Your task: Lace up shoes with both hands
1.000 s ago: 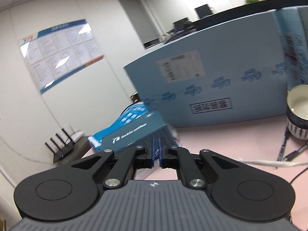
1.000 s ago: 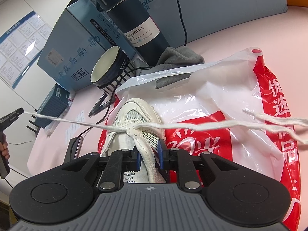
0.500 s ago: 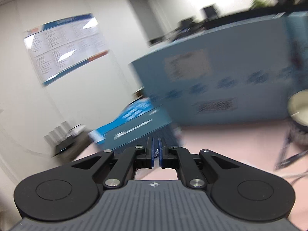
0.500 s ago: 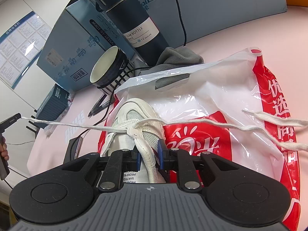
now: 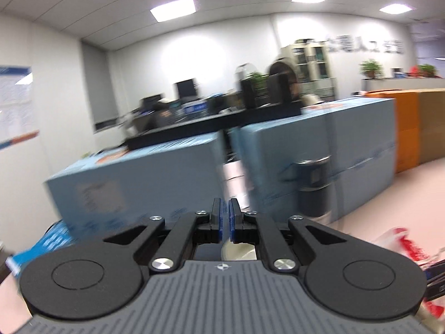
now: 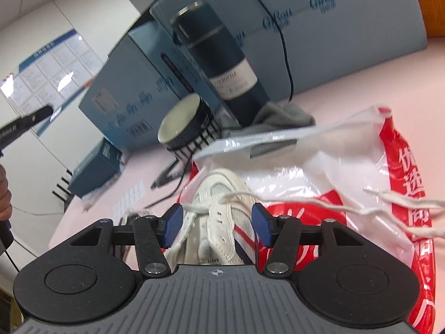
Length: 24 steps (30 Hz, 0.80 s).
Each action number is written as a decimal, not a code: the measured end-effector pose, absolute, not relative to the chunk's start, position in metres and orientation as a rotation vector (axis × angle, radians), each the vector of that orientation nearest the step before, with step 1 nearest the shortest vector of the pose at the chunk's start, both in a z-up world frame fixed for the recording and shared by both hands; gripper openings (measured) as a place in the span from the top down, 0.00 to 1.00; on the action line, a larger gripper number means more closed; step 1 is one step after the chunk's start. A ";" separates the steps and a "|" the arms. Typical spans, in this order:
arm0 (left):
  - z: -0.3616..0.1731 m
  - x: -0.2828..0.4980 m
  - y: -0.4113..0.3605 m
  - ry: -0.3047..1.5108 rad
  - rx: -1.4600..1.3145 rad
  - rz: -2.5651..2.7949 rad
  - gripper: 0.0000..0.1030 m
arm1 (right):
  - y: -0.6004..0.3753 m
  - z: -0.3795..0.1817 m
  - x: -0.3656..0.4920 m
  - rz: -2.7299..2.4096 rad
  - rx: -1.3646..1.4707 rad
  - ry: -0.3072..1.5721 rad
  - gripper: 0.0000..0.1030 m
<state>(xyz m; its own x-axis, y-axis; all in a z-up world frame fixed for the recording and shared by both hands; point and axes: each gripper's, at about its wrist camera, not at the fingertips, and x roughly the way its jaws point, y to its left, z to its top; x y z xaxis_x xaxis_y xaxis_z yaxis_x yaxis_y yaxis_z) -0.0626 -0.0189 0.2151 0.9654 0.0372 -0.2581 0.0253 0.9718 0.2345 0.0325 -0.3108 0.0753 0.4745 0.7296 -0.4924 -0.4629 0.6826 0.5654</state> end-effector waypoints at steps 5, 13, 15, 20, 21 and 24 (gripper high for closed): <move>0.199 -0.059 -0.029 0.339 0.288 -0.038 0.73 | -0.328 0.078 0.026 0.740 0.422 0.736 0.36; 0.118 -0.065 0.012 0.602 0.202 0.068 0.54 | -0.353 0.076 0.014 0.730 0.435 0.709 0.20; 0.100 -0.072 0.015 0.649 0.195 0.074 0.54 | -0.354 0.078 0.012 0.741 0.409 0.702 0.19; 0.069 -0.087 0.007 0.683 0.194 0.098 0.49 | -0.345 0.084 0.005 0.783 0.335 0.681 0.15; 0.065 -0.087 0.006 0.681 0.188 0.115 0.47 | -0.343 0.084 0.004 0.786 0.326 0.681 0.14; 0.055 -0.082 0.011 0.658 0.152 0.185 0.44 | -0.336 0.080 0.003 0.779 0.320 0.693 0.14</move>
